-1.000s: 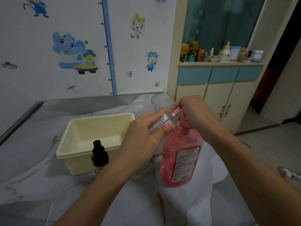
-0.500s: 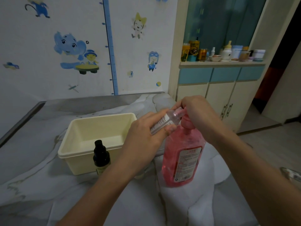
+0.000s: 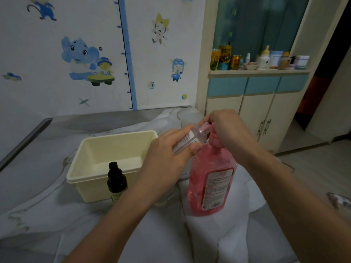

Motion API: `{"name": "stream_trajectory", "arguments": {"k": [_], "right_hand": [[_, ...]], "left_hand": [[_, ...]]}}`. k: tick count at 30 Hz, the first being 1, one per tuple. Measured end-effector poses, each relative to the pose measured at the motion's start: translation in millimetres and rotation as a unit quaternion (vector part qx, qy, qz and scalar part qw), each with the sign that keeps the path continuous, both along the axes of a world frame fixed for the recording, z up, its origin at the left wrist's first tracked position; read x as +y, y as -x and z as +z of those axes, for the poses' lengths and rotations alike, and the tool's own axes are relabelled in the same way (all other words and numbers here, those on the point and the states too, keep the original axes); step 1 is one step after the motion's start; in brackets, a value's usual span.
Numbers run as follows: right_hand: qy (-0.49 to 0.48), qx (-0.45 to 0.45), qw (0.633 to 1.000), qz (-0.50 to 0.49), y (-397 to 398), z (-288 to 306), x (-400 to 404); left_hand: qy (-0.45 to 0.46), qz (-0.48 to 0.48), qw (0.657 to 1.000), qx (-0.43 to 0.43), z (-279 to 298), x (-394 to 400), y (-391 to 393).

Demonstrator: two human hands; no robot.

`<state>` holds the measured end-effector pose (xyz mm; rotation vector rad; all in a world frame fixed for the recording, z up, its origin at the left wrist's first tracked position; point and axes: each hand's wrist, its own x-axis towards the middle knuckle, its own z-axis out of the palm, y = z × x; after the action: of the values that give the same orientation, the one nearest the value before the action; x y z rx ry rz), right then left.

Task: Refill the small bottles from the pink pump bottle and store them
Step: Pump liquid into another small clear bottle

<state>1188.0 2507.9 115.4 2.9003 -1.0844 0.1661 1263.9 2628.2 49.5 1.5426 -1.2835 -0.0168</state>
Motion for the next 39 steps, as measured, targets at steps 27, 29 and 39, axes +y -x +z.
{"name": "stream_trajectory", "arguments": {"k": [27, 29, 39], "right_hand": [[-0.145, -0.106, 0.983, 0.049, -4, 3, -18], [-0.051, -0.061, 0.996, 0.03, -3, 2, -12], [-0.426, -0.359, 0.83, 0.005, 19, 6, 2]], "left_hand": [[0.009, 0.002, 1.0, -0.001, 5, 3, 3], [0.006, 0.005, 1.0, -0.005, 3, 2, 3], [0.005, 0.009, 1.0, -0.011, 4, 3, 4]]}}
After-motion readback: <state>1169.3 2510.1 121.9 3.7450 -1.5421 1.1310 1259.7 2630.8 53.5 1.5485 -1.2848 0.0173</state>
